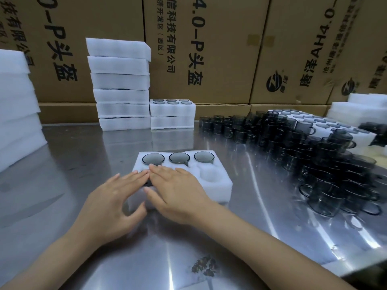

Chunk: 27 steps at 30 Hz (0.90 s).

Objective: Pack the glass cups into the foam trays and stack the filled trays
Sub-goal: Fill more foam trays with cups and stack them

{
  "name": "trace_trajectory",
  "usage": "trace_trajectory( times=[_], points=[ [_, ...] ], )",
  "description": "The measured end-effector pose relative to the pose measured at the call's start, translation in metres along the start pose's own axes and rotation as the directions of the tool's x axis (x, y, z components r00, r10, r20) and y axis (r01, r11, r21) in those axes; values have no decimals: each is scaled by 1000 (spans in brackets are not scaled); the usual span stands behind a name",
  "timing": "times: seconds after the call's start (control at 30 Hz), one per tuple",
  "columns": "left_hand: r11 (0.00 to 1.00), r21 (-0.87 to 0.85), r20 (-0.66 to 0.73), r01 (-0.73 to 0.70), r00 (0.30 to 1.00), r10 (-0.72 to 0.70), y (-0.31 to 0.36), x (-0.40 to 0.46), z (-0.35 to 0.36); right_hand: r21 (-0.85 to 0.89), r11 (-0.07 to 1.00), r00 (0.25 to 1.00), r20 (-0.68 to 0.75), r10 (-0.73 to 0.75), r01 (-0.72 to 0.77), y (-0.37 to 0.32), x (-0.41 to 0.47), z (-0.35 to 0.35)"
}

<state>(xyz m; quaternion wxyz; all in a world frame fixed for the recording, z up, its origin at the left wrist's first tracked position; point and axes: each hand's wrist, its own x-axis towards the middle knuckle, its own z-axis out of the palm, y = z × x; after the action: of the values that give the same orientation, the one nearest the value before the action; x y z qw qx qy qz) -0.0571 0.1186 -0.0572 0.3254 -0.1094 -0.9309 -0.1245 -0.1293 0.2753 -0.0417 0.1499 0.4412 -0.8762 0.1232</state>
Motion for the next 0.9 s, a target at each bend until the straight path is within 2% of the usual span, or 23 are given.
trace_trajectory(
  times=[0.1,0.2,0.3,0.37,0.43,0.5,0.57,0.67,0.9],
  points=[
    [1000,10,27,13,1000,-13,-1,-5,4,32,999,1000,-24,20,-19,-1,1,2],
    [996,-67,60,60,997,-56,-4,-11,7,115,993,996,-87,37,-27,-1,2,-1],
    [997,-74,62,34,998,-29,-6,-11,6,298,950,942,-286,177,-88,13,-2,-17],
    [993,-106,56,53,997,-48,-6,-11,5,312,931,823,-467,323,-188,42,-7,-33],
    [990,-126,45,59,998,-54,-6,-10,5,182,879,693,-553,462,-441,83,-13,-51],
    [989,-135,37,57,998,-52,-7,-9,6,63,680,558,-520,647,-731,122,-23,-65],
    [989,-143,28,46,999,-42,-7,-7,6,19,477,422,-438,794,-879,153,-33,-75],
    [985,-165,16,45,999,-43,-7,-6,6,-50,296,296,-321,900,-954,184,-44,-83],
    [984,-178,10,26,1000,-25,-9,-3,6,-167,89,134,-278,951,-982,217,-56,-90]
  ],
)
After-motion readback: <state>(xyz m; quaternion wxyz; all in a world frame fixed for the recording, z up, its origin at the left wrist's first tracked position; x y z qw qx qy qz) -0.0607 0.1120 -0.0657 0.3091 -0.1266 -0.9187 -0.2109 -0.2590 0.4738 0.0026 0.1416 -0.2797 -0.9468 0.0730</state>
